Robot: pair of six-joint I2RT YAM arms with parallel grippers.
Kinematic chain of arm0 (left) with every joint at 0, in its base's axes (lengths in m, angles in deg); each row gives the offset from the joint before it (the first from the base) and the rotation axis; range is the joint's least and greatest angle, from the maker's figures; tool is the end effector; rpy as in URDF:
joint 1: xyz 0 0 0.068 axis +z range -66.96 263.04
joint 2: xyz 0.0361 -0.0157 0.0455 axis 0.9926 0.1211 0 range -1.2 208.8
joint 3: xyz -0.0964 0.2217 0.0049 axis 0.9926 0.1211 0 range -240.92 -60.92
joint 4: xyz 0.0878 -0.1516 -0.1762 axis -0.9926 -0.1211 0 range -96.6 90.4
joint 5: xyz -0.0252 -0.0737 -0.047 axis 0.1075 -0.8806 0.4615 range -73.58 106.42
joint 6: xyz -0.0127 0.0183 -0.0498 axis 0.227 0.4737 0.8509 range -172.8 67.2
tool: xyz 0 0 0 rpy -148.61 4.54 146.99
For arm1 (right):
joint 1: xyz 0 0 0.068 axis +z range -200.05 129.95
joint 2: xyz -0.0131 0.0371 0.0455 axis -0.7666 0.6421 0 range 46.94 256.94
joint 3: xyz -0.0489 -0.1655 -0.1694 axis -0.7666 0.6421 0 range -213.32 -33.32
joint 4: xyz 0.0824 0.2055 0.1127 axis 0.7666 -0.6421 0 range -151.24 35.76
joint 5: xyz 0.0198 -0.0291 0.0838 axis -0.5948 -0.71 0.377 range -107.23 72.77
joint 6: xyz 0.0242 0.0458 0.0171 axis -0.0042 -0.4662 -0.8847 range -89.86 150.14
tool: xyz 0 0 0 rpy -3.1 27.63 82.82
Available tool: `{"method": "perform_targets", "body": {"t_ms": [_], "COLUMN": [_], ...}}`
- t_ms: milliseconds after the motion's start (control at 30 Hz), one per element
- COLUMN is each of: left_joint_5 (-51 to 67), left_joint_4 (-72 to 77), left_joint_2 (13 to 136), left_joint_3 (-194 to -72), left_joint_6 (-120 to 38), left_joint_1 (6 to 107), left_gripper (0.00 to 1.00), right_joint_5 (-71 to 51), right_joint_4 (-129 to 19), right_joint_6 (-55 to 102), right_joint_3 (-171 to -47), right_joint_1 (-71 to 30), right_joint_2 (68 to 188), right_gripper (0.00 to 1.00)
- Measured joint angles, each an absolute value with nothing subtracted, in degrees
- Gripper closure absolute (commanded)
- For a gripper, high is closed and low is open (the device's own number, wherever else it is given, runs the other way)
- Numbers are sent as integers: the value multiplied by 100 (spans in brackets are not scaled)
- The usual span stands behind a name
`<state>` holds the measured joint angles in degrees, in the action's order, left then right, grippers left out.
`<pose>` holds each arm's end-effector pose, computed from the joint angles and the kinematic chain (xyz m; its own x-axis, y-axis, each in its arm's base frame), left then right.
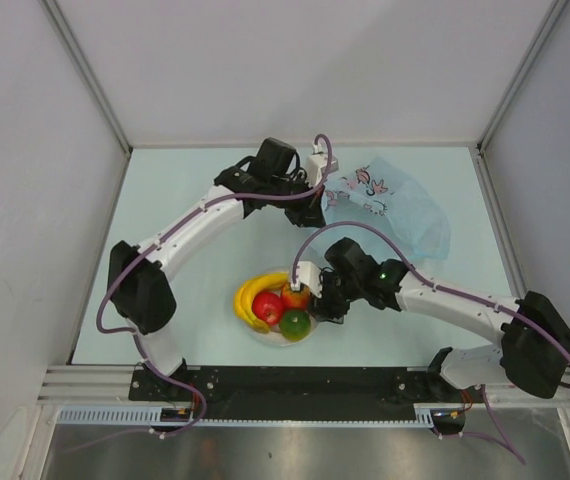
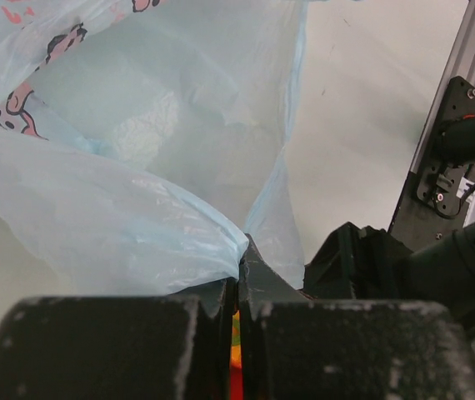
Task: Take the fake fruits out of the plastic bag
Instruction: Place the fake fruit on the plate.
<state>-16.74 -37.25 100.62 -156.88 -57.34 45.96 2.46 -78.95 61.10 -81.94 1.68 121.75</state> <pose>0.2906 -0.2448 0.3045 -0.4825 0.4478 -0.7528 0.8622 0.3944 -0.3180 0.1522 0.2129 0.2049 0.0358 -0.7368 -0.6752 -0.9940 0.0436 -0.1003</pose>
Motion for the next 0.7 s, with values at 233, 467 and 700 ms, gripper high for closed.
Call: {"method": "perform_targets", "body": {"t_ms": [233, 467, 700], "left_joint_5": [-1688, -1729, -1753], "left_joint_4": [-3725, -3721, -3701], "left_joint_2": [9918, 9918, 9916], "left_joint_3": [-15537, -15535, -15445], "left_joint_6": [-5732, -5729, -5729], "left_joint_1": [4596, 4596, 4596], "left_gripper": [100, 100, 100], "right_joint_5": [206, 182, 171], "right_joint_4": [-7532, -7331, -7119], "right_joint_6": [6103, 6106, 6130], "right_joint_3": [-8087, -8017, -8004], "right_joint_1": [187, 382, 434], "right_joint_2": [12319, 12467, 12612], "right_gripper": [61, 58, 32]}}
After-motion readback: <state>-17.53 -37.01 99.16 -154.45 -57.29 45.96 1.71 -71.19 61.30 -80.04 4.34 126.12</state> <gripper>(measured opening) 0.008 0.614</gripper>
